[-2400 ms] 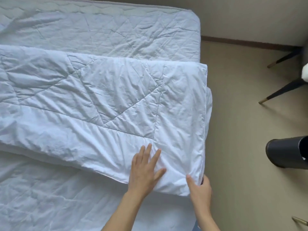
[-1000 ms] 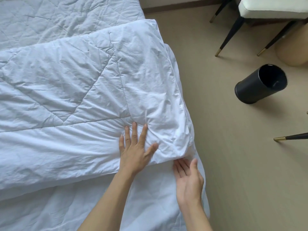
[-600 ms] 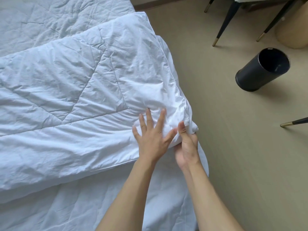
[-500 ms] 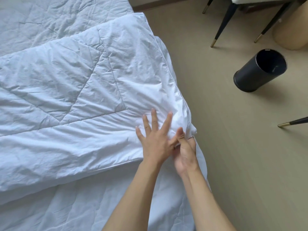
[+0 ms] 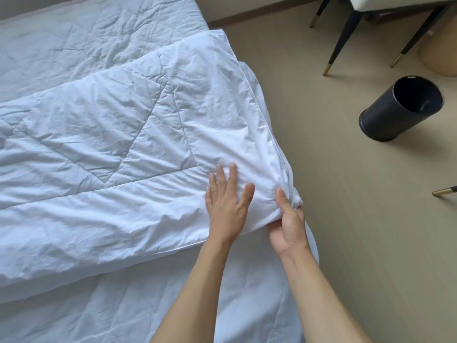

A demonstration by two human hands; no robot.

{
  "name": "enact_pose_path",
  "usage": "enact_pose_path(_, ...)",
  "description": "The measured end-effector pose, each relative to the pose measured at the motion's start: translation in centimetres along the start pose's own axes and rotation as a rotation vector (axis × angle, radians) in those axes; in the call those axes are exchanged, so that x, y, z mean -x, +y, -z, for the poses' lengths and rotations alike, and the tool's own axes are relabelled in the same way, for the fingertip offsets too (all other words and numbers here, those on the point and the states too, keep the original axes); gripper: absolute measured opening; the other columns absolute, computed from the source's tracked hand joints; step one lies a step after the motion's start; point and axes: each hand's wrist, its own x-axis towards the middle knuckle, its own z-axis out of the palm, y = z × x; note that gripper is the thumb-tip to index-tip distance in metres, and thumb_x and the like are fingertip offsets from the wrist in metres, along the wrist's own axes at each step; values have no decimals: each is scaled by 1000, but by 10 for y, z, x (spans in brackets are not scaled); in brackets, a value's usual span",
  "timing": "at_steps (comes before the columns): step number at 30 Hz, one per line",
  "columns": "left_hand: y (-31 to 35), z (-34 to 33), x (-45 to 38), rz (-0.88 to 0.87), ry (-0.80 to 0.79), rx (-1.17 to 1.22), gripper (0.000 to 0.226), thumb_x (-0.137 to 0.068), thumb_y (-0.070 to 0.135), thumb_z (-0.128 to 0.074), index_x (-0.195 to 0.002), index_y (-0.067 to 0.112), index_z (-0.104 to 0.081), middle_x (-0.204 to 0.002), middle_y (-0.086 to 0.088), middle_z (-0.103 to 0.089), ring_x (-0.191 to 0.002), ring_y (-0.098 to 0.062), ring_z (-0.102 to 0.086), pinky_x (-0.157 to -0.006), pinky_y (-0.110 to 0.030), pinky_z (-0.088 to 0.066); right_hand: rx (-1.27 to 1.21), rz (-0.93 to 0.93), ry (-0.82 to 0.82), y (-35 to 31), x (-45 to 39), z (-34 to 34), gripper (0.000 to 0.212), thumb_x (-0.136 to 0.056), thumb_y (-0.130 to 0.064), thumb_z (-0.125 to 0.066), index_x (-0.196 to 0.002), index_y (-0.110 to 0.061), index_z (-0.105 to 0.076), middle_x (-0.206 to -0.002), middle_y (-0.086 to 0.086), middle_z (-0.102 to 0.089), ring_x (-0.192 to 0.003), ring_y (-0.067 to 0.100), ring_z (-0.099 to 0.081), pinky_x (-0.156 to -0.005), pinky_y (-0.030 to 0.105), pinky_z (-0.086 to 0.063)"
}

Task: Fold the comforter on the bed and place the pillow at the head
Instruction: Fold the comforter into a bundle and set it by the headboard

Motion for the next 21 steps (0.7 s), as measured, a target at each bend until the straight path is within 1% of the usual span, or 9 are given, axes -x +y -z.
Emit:
enact_pose_path(3, 6, 0, 4, -3, 31, 18, 100, -69, 94, 5, -157, 46, -1, -169, 11, 8, -156, -16, 10, -123, -46, 2, -6, 47, -59, -4, 14, -18, 35, -96, -10, -61, -131, -2, -63, -129, 19, -69, -119, 34, -67, -99, 47, -55)
enact_pose_path(4, 10, 3, 5, -5, 43, 47, 101, -69, 94, 5, -157, 45, -2, -169, 11, 7, -156, -15, 8, -123, -45, 1, -12, 70, -73, -4, 19, -26, 36, -97, -9, -59, -132, -2, -62, -130, 20, -68, -121, 35, -65, -101, 47, -54)
enact_pose_path(7, 17, 19, 7, -4, 71, 199, 93, -77, 86, -11, -158, 40, -8, -169, 7, 0, -156, -14, 3, -125, -43, -4, 5, 143, -120, -3, 37, -52, 40, -98, -10, -57, -137, 0, -58, -135, 21, -65, -127, 37, -61, -107, 49, -49)
enact_pose_path(10, 14, 47, 11, -84, 152, 438, 95, -78, 93, -14, -156, 39, -14, -169, 6, -7, -155, -7, 1, -127, -38, -7, 47, 203, -222, 1, 62, -87, 43, -95, -13, -57, -136, 0, -58, -132, 19, -66, -124, 34, -64, -102, 42, -53)
enact_pose_path(12, 11, 78, 17, -128, 173, 586, 88, -78, 93, -18, -151, 43, -12, -168, 11, -8, -154, 0, 0, -127, -32, -5, 99, 244, -316, 10, 82, -115, 46, -93, -14, -57, -136, 1, -57, -130, 20, -67, -122, 33, -65, -98, 38, -55)
enact_pose_path(14, 2, 117, 25, -169, 196, 687, 81, -83, 88, -23, -149, 44, -12, -166, 16, -10, -152, 3, -3, -126, -29, -6, 175, 276, -397, 29, 102, -146, 44, -93, -12, -57, -134, 3, -58, -128, 20, -68, -121, 33, -65, -98, 38, -55)
enact_pose_path(17, -33, 181, 42, -220, 221, 833, 77, -87, 82, -31, -153, 45, -18, -166, 16, -16, -152, 2, -11, -127, -38, -14, 314, 327, -463, 80, 136, -195, 41, -91, -13, -61, -128, 3, -62, -123, 19, -71, -119, 32, -67, -100, 39, -54)
enact_pose_path(19, -68, 227, 54, -237, 207, 929, 75, -85, 85, -35, -151, 52, -22, -166, 15, -20, -152, -2, -17, -126, -42, -17, 402, 368, -494, 123, 160, -228, 42, -90, -16, -64, -128, 1, -62, -123, 19, -71, -118, 33, -67, -103, 43, -53)
enact_pose_path(21, -106, 281, 71, -237, 212, 985, 72, -83, 86, -37, -148, 59, -24, -165, 14, -25, -151, -4, -23, -125, -43, -20, 490, 400, -542, 172, 184, -261, 35, -93, -16, -67, -125, -2, -63, -119, 21, -71, -116, 36, -67, -102, 46, -53)
